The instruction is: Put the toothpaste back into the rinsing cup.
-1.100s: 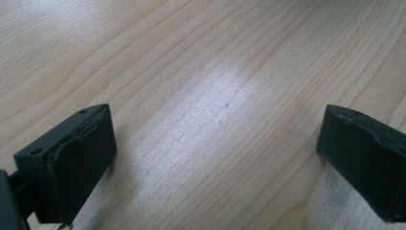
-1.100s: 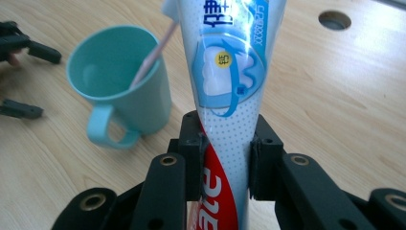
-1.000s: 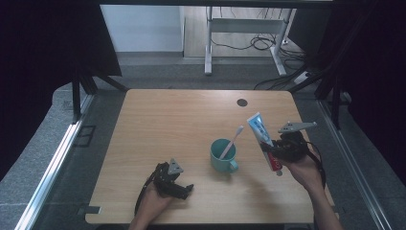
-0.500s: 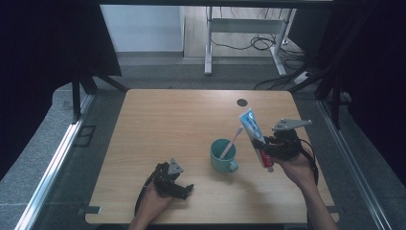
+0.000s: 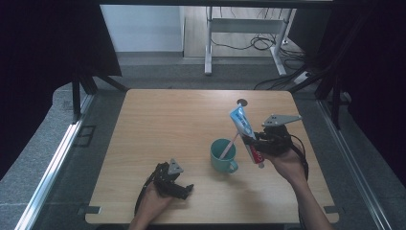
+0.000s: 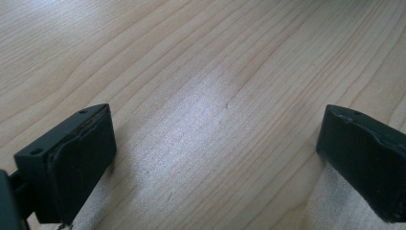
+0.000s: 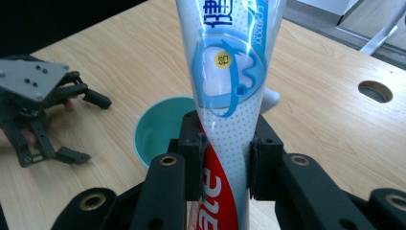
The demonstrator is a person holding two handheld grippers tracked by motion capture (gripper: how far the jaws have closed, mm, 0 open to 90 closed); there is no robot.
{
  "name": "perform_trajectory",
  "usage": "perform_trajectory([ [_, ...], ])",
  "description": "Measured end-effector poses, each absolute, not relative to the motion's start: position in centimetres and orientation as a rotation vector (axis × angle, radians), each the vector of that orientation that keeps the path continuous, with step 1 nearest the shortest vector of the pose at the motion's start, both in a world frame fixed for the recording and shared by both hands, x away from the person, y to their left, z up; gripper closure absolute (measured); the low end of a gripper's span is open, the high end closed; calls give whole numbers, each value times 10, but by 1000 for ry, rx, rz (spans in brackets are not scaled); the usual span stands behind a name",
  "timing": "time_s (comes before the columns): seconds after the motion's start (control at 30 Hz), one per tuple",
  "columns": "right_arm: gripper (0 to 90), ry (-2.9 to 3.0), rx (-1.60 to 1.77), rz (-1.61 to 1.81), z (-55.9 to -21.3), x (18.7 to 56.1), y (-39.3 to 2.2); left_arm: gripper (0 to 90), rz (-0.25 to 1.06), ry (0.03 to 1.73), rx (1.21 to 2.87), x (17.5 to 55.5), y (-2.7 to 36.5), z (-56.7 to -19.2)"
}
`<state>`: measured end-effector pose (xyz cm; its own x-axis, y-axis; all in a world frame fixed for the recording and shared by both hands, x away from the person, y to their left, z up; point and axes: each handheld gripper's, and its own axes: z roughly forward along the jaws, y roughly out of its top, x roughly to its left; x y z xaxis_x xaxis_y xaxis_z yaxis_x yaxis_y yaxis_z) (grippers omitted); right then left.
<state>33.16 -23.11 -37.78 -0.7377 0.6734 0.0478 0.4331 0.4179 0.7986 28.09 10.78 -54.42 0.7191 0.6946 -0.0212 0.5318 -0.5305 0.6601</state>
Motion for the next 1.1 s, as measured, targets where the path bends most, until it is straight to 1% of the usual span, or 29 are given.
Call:
perform_trajectory([
  [0.47, 714, 2393, 928, 1253, -371, 338, -211, 0, 321, 925, 2263, 281, 108, -544],
  [1.1, 715, 2378, 915, 1269, -373, 349, -186, 0, 322, 924, 2262, 281, 108, -544],
])
